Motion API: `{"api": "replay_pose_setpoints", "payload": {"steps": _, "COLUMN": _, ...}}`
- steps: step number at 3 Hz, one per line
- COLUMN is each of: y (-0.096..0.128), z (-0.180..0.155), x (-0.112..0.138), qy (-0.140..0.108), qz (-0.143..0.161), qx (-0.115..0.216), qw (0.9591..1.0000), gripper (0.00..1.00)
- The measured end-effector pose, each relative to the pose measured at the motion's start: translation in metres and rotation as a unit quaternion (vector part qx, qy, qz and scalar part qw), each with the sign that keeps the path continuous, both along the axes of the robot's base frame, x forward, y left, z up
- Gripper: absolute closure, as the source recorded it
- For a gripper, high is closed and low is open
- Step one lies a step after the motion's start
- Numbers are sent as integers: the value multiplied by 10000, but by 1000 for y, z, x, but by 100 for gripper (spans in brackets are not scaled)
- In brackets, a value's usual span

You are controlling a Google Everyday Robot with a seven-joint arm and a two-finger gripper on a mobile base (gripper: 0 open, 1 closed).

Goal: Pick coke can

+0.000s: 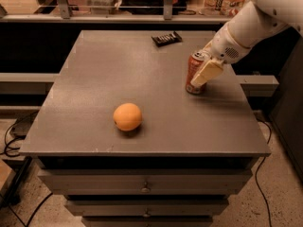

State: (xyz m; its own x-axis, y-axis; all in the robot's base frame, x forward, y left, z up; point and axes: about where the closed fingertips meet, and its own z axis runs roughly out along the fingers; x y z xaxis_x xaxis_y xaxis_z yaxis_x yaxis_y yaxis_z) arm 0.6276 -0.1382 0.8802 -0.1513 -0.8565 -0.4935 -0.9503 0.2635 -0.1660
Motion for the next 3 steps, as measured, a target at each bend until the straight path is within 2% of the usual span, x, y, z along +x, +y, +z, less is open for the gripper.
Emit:
{"api": "replay_pose_setpoints", "payload": {"steps": 2, "y": 2, "z": 3, "x": -1, "qy": 2, "qz": 20, "qx": -1, "qw": 10000, "gripper": 93}}
{"api": "replay_pose_setpoints", "payload": {"steps": 3, "y": 57, "z": 44, "x": -22, "qy": -123, "qz": 653, "qx": -65, "qw": 9978, "gripper": 100}}
